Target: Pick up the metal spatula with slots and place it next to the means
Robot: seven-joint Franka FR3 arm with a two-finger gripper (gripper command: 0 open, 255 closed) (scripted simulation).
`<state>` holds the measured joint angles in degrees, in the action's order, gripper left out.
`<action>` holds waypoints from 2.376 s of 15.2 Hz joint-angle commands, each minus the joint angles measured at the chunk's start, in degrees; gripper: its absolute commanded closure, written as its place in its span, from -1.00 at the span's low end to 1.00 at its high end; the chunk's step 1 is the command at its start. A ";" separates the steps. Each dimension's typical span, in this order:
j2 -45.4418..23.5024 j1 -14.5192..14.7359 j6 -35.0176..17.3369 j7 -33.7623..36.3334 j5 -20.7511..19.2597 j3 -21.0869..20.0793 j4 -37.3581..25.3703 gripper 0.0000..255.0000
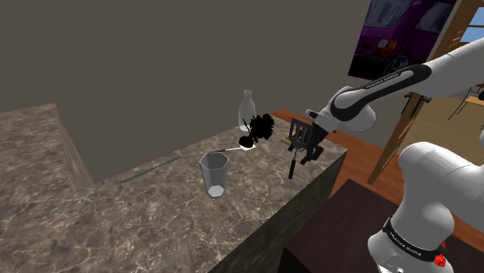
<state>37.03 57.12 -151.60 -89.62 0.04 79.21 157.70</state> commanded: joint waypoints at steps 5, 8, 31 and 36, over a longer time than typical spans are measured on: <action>-0.45 2.33 -1.47 -0.41 0.42 1.85 -0.02 -1.00; -0.45 2.30 -1.45 -0.40 0.41 1.82 -0.02 -1.00; 3.57 -9.81 9.09 6.54 -1.06 -13.21 -2.15 1.00; 5.39 -12.60 13.04 9.01 -1.38 -17.44 -3.60 1.00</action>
<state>42.07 45.02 -139.22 -81.12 -1.30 62.62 154.27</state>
